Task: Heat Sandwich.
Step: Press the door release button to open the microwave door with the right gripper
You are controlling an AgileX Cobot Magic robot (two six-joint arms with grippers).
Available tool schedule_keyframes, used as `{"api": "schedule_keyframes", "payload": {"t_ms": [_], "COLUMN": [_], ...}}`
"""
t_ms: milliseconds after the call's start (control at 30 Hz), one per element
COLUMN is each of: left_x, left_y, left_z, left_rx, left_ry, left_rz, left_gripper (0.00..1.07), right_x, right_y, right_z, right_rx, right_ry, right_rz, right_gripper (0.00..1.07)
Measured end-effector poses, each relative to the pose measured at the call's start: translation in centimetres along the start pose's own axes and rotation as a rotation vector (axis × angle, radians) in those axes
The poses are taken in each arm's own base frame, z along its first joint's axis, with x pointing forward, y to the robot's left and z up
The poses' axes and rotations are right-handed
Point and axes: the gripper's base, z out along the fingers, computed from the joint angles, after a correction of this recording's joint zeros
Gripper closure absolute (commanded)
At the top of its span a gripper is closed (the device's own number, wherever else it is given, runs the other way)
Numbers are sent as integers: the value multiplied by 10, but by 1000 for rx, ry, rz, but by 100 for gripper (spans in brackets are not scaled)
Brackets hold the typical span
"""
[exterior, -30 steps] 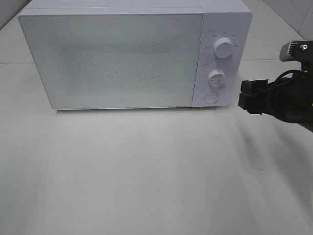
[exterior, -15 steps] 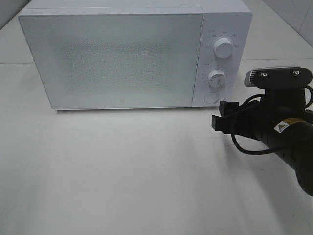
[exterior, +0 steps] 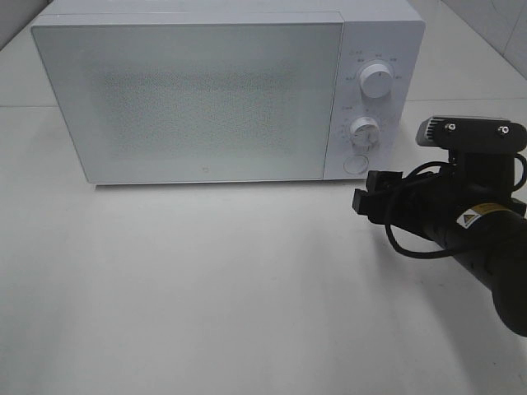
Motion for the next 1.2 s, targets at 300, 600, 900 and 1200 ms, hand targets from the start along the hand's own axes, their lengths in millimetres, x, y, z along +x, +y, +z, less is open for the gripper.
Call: {"api": "schedule_keyframes", "payload": {"t_ms": [300,600,900,1200], "left_x": [0,0,0,0], "left_y": [0,0,0,0], "left_z": [0,0,0,0], "left_rx": [0,0,0,0], "left_ry": [0,0,0,0], "left_rz": [0,0,0,0], "left_gripper": [5,5,5,5], "right_x": [0,0,0,0], "right_y": [0,0,0,0], "right_z": [0,0,0,0], "right_rx": [0,1,2,2], "right_ry": [0,2,3,3], "right_rz": [498,1023,1380,1478], "right_gripper": [31,36,72,107]}}
